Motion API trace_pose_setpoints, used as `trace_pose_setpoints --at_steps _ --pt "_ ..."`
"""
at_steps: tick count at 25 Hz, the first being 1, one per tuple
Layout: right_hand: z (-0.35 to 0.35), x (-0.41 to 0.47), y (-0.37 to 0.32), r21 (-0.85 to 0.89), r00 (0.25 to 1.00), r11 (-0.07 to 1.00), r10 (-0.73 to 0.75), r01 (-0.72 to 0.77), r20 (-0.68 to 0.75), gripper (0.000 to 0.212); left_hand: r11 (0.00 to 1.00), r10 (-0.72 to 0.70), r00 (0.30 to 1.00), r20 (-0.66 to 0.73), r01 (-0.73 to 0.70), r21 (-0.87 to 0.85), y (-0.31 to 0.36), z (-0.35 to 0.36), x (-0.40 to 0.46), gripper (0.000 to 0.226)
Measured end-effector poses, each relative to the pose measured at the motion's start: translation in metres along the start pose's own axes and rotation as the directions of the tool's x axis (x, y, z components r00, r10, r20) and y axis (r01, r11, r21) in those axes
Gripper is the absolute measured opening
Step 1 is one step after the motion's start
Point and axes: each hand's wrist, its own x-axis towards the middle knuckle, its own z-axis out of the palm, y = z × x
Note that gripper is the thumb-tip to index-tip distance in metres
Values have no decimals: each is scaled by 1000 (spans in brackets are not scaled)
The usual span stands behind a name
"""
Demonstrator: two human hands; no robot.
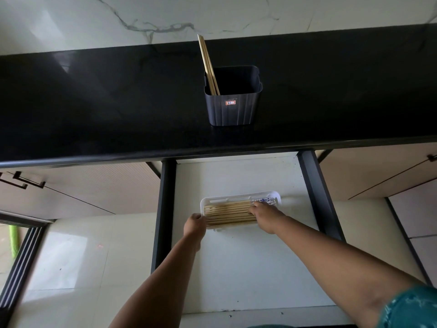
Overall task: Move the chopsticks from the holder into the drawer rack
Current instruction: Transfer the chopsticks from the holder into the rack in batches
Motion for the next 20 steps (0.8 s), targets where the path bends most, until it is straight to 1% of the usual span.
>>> trace_pose_setpoints --at_steps 2,3,4,6,9,12,13,15,18,20 --pt "-1 0 2 4 1000 1000 0 0 -10 43 1000 4 1000 -5 -4 20 4 -1 -6 22" --pt "-2 0 1 4 1000 1000 3 -3 -2 44 998 17 1000 -9 -17 55 6 -1 -9 26" --pt "-3 -1 0 4 1000 1000 9 -9 10 44 993 50 999 -22 -47 112 7 -2 -12 34" --pt "-7 -4 -6 3 1000 1000 19 -19 -2 44 960 164 984 -69 -143 239 11 -3 -17 49" --pt "-24 -10 -21 63 992 998 28 -21 -125 49 895 353 933 -74 -314 317 31 -3 -33 55" --pt "-53 -13 -39 84 961 996 -2 26 -275 36 855 451 892 -34 -421 304 62 0 -49 56" --pt "-65 -13 -45 81 943 996 -10 40 -333 32 840 485 874 -27 -457 291 73 1 -55 56" --pt "-93 -16 -57 106 887 993 1 54 -462 32 809 554 831 -34 -529 256 100 -2 -66 54" --pt "-141 -18 -73 118 753 989 12 88 -658 26 745 659 750 -57 -641 184 154 -17 -79 48" --pt "-180 -16 -83 110 677 986 -4 125 -736 20 700 714 694 -97 -704 115 196 -36 -87 40"
